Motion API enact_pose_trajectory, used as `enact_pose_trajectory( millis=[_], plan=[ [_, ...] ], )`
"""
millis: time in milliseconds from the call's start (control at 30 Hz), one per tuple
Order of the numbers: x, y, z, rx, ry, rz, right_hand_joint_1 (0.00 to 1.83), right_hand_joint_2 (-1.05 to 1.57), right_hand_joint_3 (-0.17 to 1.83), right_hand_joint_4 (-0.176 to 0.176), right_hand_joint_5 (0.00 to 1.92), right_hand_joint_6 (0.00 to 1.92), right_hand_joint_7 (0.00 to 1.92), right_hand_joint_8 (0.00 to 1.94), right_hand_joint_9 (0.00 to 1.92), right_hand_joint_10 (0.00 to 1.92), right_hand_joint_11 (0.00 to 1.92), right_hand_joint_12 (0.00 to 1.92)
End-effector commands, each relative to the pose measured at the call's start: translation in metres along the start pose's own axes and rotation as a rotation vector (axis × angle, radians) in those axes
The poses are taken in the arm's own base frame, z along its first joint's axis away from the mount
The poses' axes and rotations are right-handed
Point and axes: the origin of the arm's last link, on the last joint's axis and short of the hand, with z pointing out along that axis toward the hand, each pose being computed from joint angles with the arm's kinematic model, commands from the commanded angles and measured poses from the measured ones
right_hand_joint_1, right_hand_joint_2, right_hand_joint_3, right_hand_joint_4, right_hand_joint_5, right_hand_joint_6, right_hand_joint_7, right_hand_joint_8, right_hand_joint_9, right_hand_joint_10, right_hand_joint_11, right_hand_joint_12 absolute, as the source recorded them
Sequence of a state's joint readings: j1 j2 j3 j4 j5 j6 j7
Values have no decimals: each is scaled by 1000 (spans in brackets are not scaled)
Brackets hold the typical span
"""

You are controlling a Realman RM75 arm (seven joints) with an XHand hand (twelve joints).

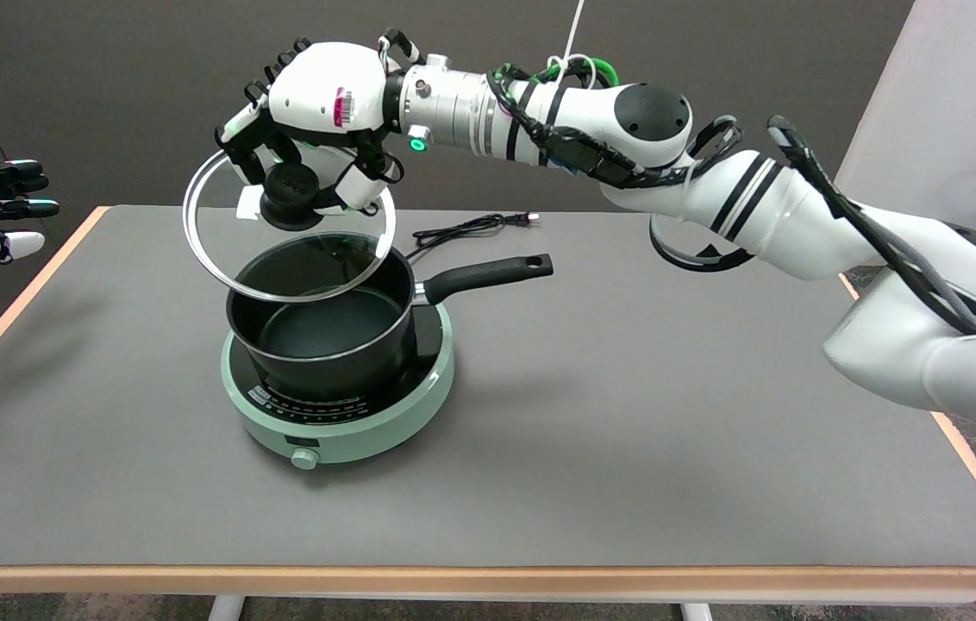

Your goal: Place the pot lid onto the soup pot.

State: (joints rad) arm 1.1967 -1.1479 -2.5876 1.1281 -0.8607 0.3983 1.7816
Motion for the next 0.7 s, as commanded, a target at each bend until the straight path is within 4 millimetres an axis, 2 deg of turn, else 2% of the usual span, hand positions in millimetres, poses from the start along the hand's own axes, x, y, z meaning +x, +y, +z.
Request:
enact_pose_trajectory(
  millis=[33,100,200,267,300,400,567,700],
  plan=[
    [13,-5,-2,171,-62,32,1362,814,684,176,634,1232,913,1315,778,1762,654,1191],
    [17,-4,-2,188,-85,41,1361,820,675,176,627,1228,909,1318,769,1773,641,1216],
    [23,-2,-4,204,-92,60,1353,853,638,176,602,1231,885,1343,702,1828,534,1354],
    [25,-2,-7,221,-96,70,1346,878,618,176,604,1197,859,1378,666,1885,516,1345],
    [26,-2,-8,229,-99,70,1349,872,624,176,579,1253,862,1370,658,1859,477,1415],
    [29,8,-7,210,-95,91,1347,883,612,176,570,1260,853,1380,643,1865,447,1439],
    [36,22,2,171,-115,85,1347,883,613,176,571,1261,853,1380,646,1857,451,1435],
    [30,27,14,164,-164,98,1347,881,615,176,571,1262,854,1380,646,1859,464,1421]
  ],
)
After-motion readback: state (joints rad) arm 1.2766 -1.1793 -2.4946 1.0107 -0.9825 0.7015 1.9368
